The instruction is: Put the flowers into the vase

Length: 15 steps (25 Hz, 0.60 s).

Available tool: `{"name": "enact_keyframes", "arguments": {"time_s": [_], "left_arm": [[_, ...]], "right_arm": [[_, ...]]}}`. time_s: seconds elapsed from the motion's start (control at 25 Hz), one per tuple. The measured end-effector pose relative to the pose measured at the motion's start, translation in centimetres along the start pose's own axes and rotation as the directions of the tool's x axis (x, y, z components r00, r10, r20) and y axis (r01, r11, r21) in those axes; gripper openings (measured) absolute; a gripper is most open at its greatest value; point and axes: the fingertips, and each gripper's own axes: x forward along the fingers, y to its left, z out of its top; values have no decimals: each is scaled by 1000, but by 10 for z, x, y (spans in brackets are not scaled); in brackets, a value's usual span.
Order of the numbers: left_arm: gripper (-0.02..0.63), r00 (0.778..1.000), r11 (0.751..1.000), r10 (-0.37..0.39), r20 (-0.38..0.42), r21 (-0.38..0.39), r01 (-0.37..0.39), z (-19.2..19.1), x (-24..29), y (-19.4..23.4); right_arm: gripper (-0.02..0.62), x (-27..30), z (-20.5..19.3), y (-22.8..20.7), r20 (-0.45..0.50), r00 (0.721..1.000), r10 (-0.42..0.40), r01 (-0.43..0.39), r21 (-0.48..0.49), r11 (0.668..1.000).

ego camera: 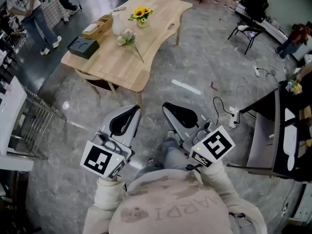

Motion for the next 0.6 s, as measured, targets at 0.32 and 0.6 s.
{"name": "enact_keyframes", "arguments": {"time_s": [0.32, 0.6], "left_arm": [[0, 1000, 1000, 17, 10, -14, -17, -2, 36, 42], [0, 999, 999, 48, -6, 3, -48, -4, 99, 86]], "right_arm": [[44, 39, -1, -42, -7, 1000, 29, -29, 5, 1000], [44, 85, 0, -105, -4, 996, 89, -89, 8, 996]]}}
